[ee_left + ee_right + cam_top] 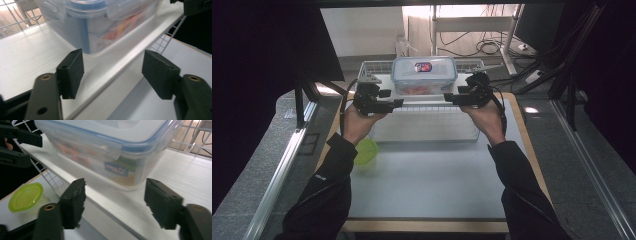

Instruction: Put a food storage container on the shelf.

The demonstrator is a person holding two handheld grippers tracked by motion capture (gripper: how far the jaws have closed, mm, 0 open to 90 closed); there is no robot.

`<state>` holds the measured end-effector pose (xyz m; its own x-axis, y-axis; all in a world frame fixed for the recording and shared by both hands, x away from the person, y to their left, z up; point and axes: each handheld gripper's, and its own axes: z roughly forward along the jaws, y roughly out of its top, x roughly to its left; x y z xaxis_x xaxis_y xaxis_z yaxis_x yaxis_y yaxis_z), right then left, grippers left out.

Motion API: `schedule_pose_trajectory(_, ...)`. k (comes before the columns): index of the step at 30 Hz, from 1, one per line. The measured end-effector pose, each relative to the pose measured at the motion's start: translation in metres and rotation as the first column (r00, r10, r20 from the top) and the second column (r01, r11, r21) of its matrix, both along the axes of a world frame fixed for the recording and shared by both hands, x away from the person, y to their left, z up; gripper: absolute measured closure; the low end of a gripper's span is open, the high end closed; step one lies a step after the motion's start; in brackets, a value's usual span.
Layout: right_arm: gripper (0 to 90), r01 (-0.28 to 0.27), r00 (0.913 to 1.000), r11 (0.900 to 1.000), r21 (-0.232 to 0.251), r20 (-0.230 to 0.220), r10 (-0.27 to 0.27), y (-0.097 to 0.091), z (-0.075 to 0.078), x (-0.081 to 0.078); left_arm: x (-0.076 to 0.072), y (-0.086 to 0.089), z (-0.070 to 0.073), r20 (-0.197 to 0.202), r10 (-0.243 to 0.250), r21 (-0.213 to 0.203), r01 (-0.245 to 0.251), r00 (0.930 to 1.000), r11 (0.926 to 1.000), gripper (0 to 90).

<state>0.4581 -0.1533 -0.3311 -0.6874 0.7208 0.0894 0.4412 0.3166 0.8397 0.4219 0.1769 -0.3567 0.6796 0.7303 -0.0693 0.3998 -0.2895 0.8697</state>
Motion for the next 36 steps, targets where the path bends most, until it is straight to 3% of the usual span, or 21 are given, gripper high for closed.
schedule_pose_trajectory(4,23.1,-0.035,0.9994,0.9993,-0.011,0.001,0.035,0.0,-0.002,-0.008,-0.012,0.001,0.0,0.013,-0.025,0.005,0.025,0.9996,0.9997,25.6)
schedule_pose_trajectory(12,14.5,-0.065,0.9961,0.9965,-0.052,0.057,0.068,-0.003,-0.006,-0.029,-0.033,-0.001,-0.007,0.009,-0.065,-0.002,0.065,0.9978,0.9979,15.3)
schedule_pose_trajectory(25,8.2,-0.082,0.992,0.9966,-0.005,0.096,0.083,-0.012,-0.015,-0.064,-0.076,-0.003,-0.029,0.024,-0.114,0.002,0.114,0.9932,0.9935,9.2)
schedule_pose_trajectory(31,3.7,-0.08,0.9916,0.9968,0.006,0.103,0.079,-0.017,-0.025,-0.081,-0.093,-0.006,-0.04,0.042,-0.117,0.029,0.116,0.9922,0.9928,6.0)
schedule_pose_trajectory(36,1.8,-0.095,0.9912,0.9955,0.004,0.094,0.094,-0.021,-0.037,-0.094,-0.105,-0.007,-0.052,0.048,-0.113,0.012,0.113,0.9924,0.9936,5.1)
